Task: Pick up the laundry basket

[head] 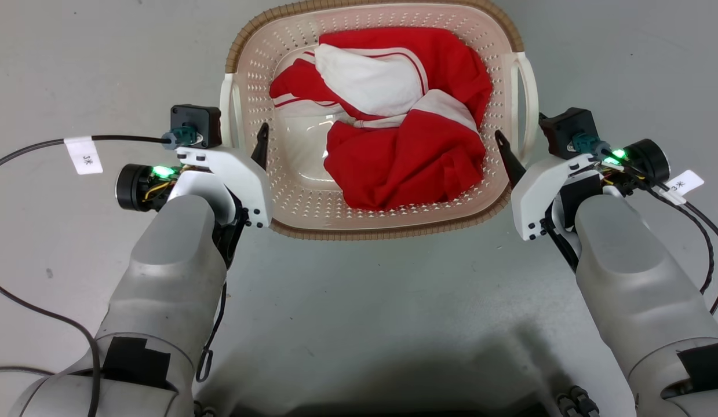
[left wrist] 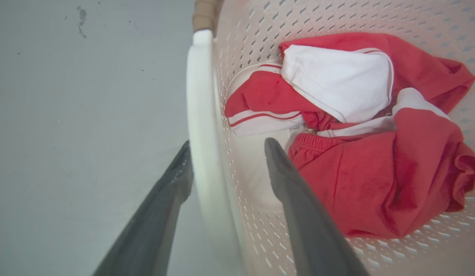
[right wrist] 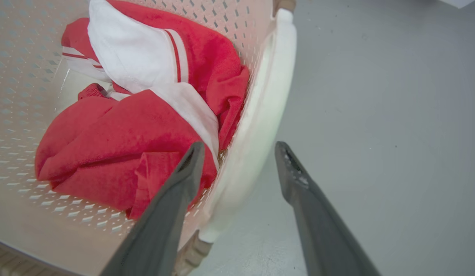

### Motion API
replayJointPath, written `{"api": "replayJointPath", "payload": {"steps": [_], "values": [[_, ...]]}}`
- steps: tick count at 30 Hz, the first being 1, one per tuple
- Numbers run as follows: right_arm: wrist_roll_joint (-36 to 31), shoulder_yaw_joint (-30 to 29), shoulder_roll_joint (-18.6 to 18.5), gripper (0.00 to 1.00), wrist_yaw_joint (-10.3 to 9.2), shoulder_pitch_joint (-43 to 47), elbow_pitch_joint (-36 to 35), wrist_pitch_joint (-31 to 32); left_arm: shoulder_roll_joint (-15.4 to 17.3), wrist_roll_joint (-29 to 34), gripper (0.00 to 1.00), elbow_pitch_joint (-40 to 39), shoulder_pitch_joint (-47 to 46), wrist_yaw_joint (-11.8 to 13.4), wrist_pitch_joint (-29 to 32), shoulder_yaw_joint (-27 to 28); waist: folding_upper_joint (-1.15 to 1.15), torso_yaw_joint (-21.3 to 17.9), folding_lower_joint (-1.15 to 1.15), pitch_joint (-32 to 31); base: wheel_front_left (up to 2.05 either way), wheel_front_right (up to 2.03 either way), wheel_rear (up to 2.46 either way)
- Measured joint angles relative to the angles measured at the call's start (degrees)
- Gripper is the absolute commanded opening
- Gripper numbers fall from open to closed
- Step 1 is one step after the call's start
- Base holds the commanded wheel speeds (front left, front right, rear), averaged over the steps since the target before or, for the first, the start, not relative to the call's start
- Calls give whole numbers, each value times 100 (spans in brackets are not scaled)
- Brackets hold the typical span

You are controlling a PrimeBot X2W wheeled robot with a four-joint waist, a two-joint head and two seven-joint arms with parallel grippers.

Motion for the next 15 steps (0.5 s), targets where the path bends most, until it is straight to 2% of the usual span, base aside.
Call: {"api": "replayJointPath", "payload": {"steps": [1,8,15], "values": [[4,2,0,0,0,-5,-2,-1,-3,-5,0,7,-8,0,0,-15,0,6,0,11,0,0,0],[114,62,5,0,3,-59,133,2,-33,-115,0,26,-26,3,1,-101,0,28,0,-32,0,0,0],[303,207,1,0,3,-31,244,4,-44,-265,0,34,93,4,107,-207,0,18,0,-327,0,0,0]]}}
